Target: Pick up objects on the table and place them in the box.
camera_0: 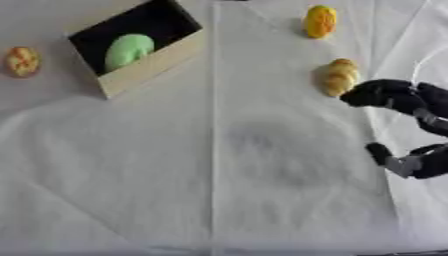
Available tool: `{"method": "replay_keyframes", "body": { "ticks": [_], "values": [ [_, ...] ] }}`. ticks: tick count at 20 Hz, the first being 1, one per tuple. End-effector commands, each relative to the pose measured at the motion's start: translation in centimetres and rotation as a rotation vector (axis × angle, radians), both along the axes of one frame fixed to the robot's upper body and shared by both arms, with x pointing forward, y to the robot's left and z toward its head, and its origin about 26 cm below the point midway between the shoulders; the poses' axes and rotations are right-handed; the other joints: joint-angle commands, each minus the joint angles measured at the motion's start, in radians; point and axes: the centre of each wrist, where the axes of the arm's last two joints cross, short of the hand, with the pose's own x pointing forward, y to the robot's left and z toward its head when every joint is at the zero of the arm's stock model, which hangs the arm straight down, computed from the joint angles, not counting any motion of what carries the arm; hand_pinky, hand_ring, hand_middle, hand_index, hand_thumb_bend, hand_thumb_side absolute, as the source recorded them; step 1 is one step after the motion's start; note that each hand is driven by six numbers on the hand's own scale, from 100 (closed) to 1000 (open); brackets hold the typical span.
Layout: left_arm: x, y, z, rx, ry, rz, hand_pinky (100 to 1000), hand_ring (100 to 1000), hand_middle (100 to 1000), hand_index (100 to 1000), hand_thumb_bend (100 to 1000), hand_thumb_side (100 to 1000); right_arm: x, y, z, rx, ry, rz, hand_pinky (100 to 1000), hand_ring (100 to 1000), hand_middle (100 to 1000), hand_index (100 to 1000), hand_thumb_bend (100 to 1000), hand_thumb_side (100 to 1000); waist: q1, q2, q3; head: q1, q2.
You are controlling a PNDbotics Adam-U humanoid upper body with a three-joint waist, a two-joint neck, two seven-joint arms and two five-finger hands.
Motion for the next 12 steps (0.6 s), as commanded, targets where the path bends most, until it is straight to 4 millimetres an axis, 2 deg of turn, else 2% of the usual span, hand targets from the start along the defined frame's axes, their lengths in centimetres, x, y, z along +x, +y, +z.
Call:
{"method": "replay_keyframes", "body": {
  "ticks": [1,5,12],
  "values": [
    [-0.2,-0.1,1.0,0.025,-0.023,-0.010,861,806,693,807,100,577,0.0,0.2,0.7,-0.093,-0.039,0.007,889,868,879,960,100,363,0.006,-0.032,0.000,-0.001,0.004],
    [-0.2,-0.2,1.0,0.028,-0.019,-0.016,861,807,693,807,100,577,0.2,0.3,1.1,-0.062,-0.072,-0.013,892,861,872,959,100,310,0.006,-0.033,0.001,-0.003,0.004],
    [-0.2,-0.1,0.9,0.030,-0.015,-0.011,861,807,693,806,100,577,0.7,0.0,2.8,0.035,-0.096,-0.045,893,855,868,958,100,300,0.005,-0.032,0.000,-0.003,0.004]
  ]
}}
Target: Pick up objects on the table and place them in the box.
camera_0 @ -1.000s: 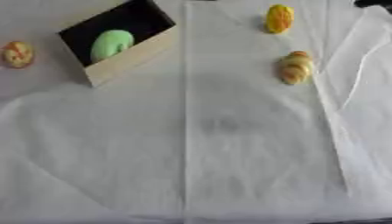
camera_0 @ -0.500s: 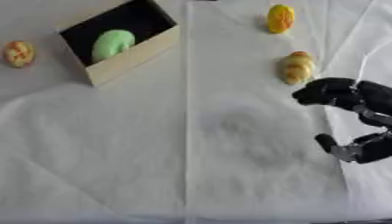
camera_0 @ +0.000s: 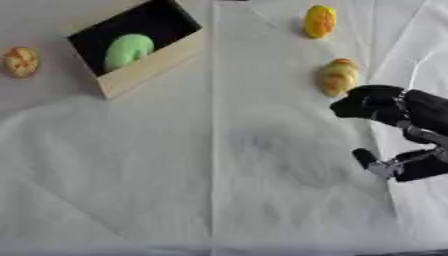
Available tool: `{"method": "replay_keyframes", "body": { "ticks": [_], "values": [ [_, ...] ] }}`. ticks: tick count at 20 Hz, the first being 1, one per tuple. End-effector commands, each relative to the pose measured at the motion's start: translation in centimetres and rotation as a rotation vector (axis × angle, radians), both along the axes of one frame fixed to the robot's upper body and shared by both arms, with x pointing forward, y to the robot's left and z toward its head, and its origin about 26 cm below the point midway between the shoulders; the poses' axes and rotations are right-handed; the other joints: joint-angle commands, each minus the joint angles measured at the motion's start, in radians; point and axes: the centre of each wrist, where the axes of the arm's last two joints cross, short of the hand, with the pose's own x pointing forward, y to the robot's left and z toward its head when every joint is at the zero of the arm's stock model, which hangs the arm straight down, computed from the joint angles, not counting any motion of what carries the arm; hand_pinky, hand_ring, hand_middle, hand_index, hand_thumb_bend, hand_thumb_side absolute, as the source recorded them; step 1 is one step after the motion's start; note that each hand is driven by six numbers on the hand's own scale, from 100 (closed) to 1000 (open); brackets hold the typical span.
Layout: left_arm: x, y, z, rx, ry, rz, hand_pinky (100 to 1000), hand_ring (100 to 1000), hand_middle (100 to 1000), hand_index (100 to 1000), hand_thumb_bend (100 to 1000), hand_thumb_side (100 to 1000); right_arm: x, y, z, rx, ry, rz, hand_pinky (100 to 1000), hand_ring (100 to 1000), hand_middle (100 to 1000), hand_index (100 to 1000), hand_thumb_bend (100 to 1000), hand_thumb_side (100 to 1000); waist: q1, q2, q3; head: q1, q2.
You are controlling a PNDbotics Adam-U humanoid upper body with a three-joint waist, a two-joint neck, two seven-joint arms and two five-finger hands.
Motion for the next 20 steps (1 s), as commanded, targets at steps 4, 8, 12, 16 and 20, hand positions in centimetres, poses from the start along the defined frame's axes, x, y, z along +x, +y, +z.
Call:
{"method": "replay_keyframes", "body": {
  "ticks": [4,8,12,16,20],
  "values": [
    [-0.3,0.1,0.9,0.024,-0.021,-0.003,860,807,692,805,100,577,0.4,-0.5,3.1,0.002,-0.053,-0.043,886,862,877,963,100,237,0.004,-0.032,-0.002,-0.001,0.004],
    [-0.3,0.1,0.9,0.023,-0.017,-0.002,860,807,692,805,100,577,0.8,-0.6,4.5,-0.068,-0.060,-0.107,874,885,889,958,110,100,0.003,-0.034,-0.003,-0.010,0.004],
    [-0.3,0.0,0.9,0.024,-0.014,-0.006,860,806,691,804,100,577,1.1,-0.4,5.3,-0.141,-0.048,-0.162,874,887,876,913,273,100,0.002,-0.034,-0.001,-0.019,0.004],
    [-0.3,0.0,0.9,0.025,-0.011,-0.007,860,806,689,804,100,576,1.4,-0.1,6.3,-0.175,-0.045,-0.210,863,893,873,902,302,100,0.002,-0.033,0.001,-0.026,0.004],
    [-0.2,-0.1,0.9,0.026,-0.007,-0.009,861,806,688,804,100,577,1.7,0.1,7.1,-0.221,-0.057,-0.210,856,893,876,920,288,100,0.000,-0.029,0.004,-0.029,0.004]
  ]
}}
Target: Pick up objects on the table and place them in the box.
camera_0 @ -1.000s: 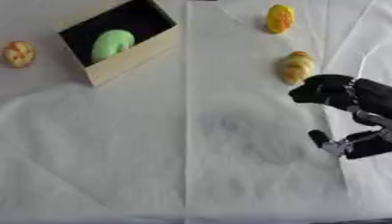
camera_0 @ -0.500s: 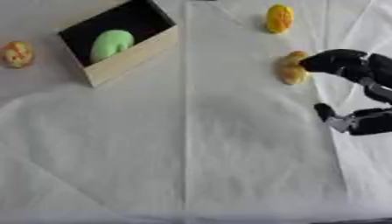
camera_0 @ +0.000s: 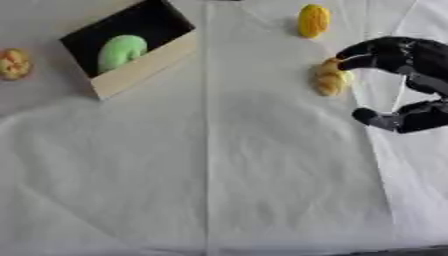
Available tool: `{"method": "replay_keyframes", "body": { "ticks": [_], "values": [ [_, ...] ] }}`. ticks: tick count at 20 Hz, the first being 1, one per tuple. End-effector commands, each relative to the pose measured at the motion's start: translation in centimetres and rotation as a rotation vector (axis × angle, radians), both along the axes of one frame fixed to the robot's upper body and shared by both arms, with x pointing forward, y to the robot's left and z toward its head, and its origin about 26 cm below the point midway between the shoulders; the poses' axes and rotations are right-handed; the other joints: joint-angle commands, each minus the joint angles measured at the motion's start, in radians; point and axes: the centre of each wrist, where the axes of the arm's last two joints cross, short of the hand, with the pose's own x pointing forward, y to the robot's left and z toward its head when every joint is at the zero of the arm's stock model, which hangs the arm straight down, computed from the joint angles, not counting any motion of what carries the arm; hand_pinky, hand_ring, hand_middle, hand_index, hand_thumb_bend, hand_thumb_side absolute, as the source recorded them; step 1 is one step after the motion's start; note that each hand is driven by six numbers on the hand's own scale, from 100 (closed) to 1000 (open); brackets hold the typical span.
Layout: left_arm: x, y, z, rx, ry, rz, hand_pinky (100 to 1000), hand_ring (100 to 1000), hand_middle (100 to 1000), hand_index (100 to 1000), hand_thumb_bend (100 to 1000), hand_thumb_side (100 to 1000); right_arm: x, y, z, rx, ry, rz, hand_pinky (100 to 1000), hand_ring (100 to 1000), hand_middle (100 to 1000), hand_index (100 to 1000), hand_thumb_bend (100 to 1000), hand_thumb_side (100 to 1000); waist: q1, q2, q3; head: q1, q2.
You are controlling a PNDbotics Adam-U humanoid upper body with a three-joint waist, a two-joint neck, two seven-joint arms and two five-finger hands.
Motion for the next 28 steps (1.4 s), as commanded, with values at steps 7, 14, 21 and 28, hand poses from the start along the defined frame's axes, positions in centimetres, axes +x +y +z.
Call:
{"method": "replay_keyframes", "body": {
  "ticks": [7,14,21,28],
  "values": [
    [-0.2,-0.1,1.0,0.023,-0.021,-0.011,861,806,686,803,100,576,0.8,-0.1,2.2,-0.008,-0.025,-0.050,871,870,865,933,280,100,0.000,-0.018,0.013,-0.016,0.004],
    [-0.1,-0.2,1.2,0.025,-0.028,-0.017,861,806,683,803,100,575,2.0,-2.2,2.2,0.018,-0.003,-0.143,870,872,868,936,342,100,-0.001,-0.005,0.025,-0.030,0.004],
    [-0.1,-0.2,1.2,0.029,-0.034,-0.017,862,806,682,803,100,574,2.8,-4.3,1.2,0.033,0.011,-0.224,881,871,870,936,294,100,0.000,0.010,0.042,-0.040,0.004],
    [-0.1,-0.3,1.3,0.028,-0.038,-0.023,861,804,680,803,100,573,3.1,-4.4,0.7,0.027,0.037,-0.224,888,870,872,938,298,100,0.006,0.021,0.051,-0.049,0.004]
  ]
}}
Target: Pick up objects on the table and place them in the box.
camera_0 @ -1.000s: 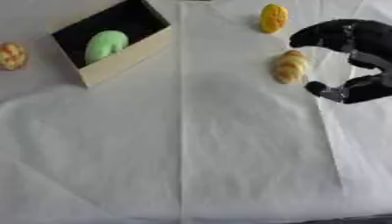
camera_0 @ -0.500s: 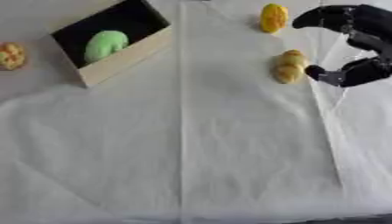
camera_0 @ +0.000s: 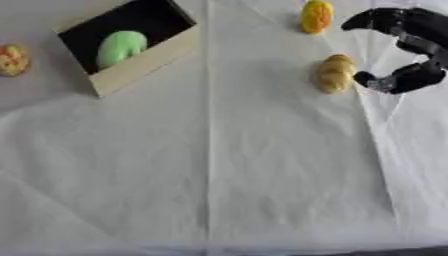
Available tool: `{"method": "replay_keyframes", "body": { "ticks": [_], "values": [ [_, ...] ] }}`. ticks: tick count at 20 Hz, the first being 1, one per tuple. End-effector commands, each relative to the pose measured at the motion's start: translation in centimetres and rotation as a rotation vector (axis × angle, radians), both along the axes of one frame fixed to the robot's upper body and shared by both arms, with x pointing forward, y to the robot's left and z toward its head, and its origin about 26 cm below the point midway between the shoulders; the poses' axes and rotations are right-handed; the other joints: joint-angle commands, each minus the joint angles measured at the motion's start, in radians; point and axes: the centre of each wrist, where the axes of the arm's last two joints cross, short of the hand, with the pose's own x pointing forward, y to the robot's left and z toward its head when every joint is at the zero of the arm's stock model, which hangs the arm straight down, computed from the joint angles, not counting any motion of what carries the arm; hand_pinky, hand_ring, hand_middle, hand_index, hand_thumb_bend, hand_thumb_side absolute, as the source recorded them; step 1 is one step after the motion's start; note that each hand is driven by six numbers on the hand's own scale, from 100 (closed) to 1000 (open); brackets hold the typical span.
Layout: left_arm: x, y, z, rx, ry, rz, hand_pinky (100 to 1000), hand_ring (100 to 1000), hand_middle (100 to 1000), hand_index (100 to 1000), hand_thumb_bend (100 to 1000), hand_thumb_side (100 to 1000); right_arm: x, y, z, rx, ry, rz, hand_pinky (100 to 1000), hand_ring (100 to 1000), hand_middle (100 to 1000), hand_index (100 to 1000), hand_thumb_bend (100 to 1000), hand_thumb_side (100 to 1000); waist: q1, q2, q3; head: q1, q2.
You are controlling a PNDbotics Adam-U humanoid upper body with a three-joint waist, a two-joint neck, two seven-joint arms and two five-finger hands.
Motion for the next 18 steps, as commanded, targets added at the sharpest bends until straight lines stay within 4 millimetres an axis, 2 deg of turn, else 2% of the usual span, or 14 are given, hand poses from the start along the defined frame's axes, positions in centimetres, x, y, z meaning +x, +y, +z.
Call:
{"method": "replay_keyframes", "body": {
  "ticks": [1,18],
  "values": [
    [-0.2,-0.1,1.0,0.017,-0.033,-0.012,861,804,680,802,100,573,0.2,-0.2,0.9,-0.028,-0.010,-0.006,889,871,873,938,299,100,0.006,0.001,0.005,-0.006,0.004],
    [-0.1,-0.2,1.1,0.019,-0.042,-0.020,864,801,678,802,100,572,0.9,-2.5,-0.4,-0.001,-0.001,-0.122,897,873,877,942,309,100,0.007,0.042,0.034,-0.030,0.001]
  ]
}}
